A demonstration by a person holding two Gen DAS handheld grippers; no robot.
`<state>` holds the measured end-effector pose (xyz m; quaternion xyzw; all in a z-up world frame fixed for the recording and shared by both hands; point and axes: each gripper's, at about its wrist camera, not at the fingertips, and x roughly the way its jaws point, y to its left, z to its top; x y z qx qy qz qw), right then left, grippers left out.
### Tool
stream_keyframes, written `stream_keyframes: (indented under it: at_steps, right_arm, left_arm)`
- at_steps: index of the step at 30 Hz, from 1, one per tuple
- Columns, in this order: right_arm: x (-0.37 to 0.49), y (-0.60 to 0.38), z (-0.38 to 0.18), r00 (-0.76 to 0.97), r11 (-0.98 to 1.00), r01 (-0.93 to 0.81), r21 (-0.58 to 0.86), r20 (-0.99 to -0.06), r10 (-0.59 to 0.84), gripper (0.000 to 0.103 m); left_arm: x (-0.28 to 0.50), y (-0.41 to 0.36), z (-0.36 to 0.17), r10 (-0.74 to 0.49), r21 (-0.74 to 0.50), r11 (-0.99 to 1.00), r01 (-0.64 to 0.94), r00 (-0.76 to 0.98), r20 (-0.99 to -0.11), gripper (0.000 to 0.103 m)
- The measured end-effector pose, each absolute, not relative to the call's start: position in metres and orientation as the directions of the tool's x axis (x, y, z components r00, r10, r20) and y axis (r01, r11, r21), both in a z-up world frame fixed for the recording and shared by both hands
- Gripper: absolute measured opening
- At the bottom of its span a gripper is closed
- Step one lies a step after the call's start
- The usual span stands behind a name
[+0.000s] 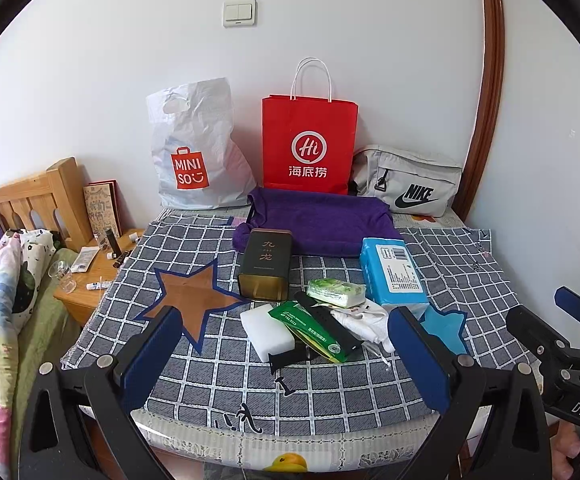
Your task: Organize soft objects
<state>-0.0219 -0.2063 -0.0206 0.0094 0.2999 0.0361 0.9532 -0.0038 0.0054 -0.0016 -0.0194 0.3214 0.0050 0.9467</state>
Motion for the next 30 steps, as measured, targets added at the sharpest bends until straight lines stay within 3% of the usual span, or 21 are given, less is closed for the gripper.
stream_keyframes:
  at_steps: [30]
  right_arm:
    - [-0.0240, -0.2079, -0.0209, 0.823, 0.997, -0.059, 0.046, -0.564, 0.075, 0.103]
  left_arm:
    - [-0.0074, 0.0072, -0.0014, -0.003, -0.031, 0.999, -0.019, 0.791, -0.611, 0.103]
